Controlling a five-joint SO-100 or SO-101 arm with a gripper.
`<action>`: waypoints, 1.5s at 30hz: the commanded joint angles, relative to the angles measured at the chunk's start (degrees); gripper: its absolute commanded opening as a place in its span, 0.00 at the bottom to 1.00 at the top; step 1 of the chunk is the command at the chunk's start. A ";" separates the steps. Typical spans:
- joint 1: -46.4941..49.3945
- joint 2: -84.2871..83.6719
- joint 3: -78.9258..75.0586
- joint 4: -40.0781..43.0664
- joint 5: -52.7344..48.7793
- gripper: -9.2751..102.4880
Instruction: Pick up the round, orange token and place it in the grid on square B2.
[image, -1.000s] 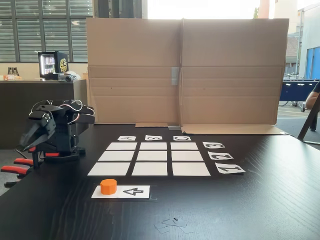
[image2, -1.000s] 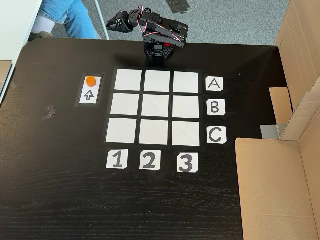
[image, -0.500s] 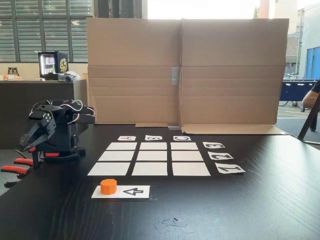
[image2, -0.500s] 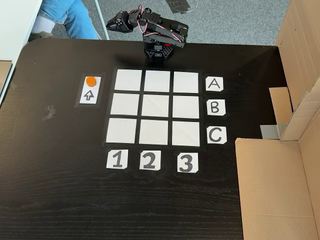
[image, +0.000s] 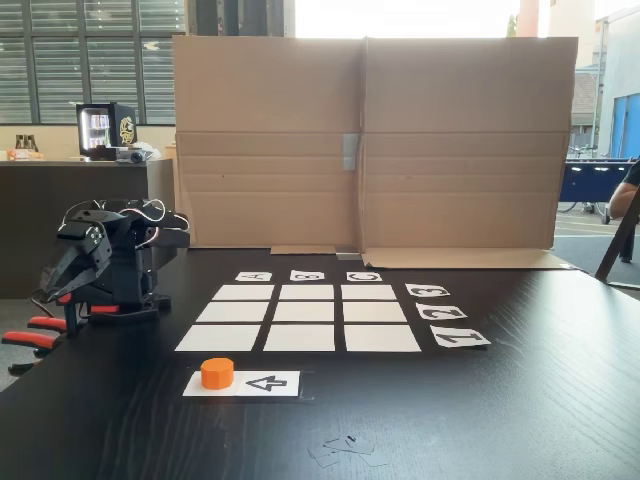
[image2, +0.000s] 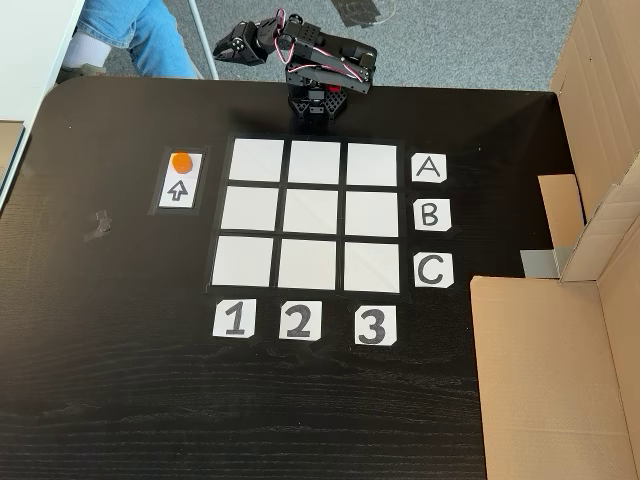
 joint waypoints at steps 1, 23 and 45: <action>-0.62 -4.75 -6.77 2.46 -0.44 0.08; -9.23 -43.42 -47.29 21.27 -0.44 0.15; -22.41 -78.22 -79.72 39.81 -12.66 0.72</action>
